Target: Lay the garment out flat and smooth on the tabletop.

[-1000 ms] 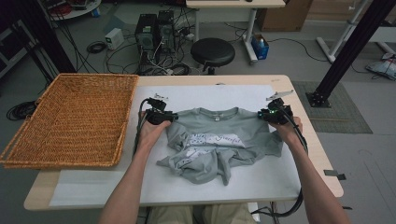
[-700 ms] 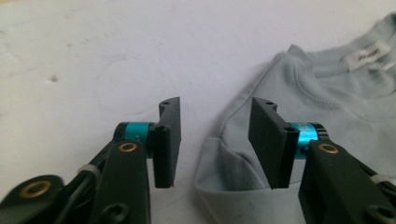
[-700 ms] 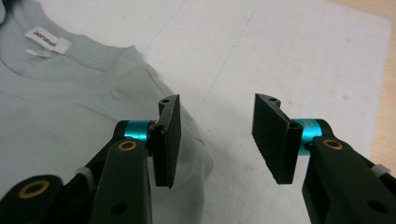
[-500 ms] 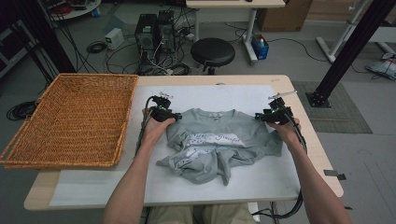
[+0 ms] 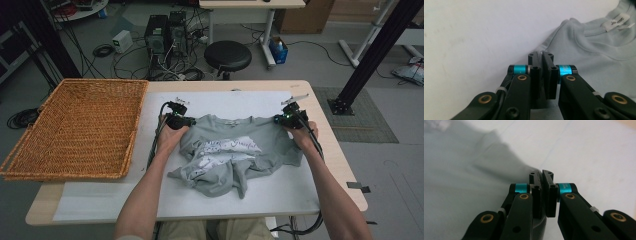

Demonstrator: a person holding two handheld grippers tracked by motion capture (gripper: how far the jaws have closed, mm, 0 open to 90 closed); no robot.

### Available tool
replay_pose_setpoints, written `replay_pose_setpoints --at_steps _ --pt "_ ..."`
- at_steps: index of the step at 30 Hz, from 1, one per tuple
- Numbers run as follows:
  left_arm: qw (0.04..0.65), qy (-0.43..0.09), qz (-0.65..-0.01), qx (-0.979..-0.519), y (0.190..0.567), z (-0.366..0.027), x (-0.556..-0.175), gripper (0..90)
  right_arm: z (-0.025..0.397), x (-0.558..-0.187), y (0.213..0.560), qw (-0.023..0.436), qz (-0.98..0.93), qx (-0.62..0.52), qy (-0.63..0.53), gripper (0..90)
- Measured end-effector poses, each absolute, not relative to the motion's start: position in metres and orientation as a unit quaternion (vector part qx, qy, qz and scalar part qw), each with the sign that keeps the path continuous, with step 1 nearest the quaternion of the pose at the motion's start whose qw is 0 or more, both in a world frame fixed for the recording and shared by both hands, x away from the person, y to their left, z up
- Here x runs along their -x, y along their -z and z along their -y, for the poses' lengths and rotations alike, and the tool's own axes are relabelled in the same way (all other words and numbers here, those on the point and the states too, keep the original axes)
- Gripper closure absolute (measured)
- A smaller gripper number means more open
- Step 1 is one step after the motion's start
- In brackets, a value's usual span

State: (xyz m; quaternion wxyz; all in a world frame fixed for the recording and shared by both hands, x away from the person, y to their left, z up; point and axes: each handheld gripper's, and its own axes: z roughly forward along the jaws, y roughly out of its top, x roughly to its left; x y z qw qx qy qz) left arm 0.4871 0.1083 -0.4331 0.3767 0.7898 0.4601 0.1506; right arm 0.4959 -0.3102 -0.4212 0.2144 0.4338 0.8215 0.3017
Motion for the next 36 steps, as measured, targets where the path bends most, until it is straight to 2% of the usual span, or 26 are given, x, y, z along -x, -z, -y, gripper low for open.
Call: replay_pose_setpoints --at_steps 4,6,9,11,12,14,16,17,18,19,20,21,24,25,32,36 --pt "0.345 -0.2 -0.447 -0.801 0.417 -0.099 -0.515 85.2 0.316 -0.522 0.412 0.218 -0.82 -0.439 -0.296 87.8" --pt "0.345 -0.215 -0.462 -0.788 0.409 -0.1 -0.531 85.3 0.316 -0.544 0.402 0.227 -0.821 -0.436 -0.291 87.7" --pt "0.337 -0.2 -0.497 -0.774 0.415 -0.105 -0.551 85.1 0.309 -0.575 0.408 0.235 -0.825 -0.434 -0.274 87.4" --pt "0.323 -0.191 -0.505 -0.777 0.427 -0.106 -0.556 85.1 0.306 -0.579 0.415 0.228 -0.827 -0.437 -0.269 87.2" --pt "0.315 -0.182 -0.51 -0.779 0.436 -0.106 -0.557 84.6 0.302 -0.583 0.43 0.213 -0.831 -0.441 -0.263 85.3" --pt "0.333 -0.173 -0.522 -0.766 0.44 -0.108 -0.558 84.1 0.299 -0.582 0.436 0.217 -0.833 -0.438 -0.26 83.9" --pt "0.343 -0.164 -0.517 -0.767 0.44 -0.111 -0.559 82.7 0.3 -0.581 0.437 0.233 -0.826 -0.44 -0.265 72.5" --pt "0.346 -0.159 -0.515 -0.768 0.44 -0.112 -0.559 78.4 0.304 -0.583 0.436 0.215 -0.827 -0.439 -0.276 60.0" --pt "0.34 -0.164 -0.518 -0.768 0.438 -0.111 -0.558 61.9 0.312 -0.582 0.433 0.199 -0.819 -0.458 -0.284 47.5" --pt "0.331 -0.174 -0.518 -0.769 0.435 -0.11 -0.556 61.9 0.312 -0.582 0.433 0.199 -0.819 -0.458 -0.284 47.5" --pt "0.339 -0.172 -0.513 -0.77 0.432 -0.11 -0.553 60.2 0.318 -0.579 0.43 0.185 -0.81 -0.475 -0.291 42.3" --pt "0.346 -0.174 -0.51 -0.768 0.43 -0.11 -0.551 57.9 0.323 -0.576 0.427 0.174 -0.804 -0.484 -0.297 41.1" --pt "0.361 -0.176 -0.498 -0.769 0.413 -0.111 -0.536 45.9 0.339 -0.551 0.415 0.183 -0.801 -0.479 -0.31 40.6" --pt "0.368 -0.175 -0.492 -0.769 0.408 -0.112 -0.531 44.8 0.343 -0.543 0.412 0.187 -0.797 -0.479 -0.316 41.0" --pt "0.387 -0.175 -0.484 -0.765 0.393 -0.119 -0.499 42.8 0.376 -0.495 0.393 0.204 -0.77 -0.501 -0.339 44.7" --pt "0.386 -0.176 -0.485 -0.764 0.393 -0.119 -0.489 42.9 0.379 -0.478 0.395 0.204 -0.769 -0.506 -0.333 46.1"
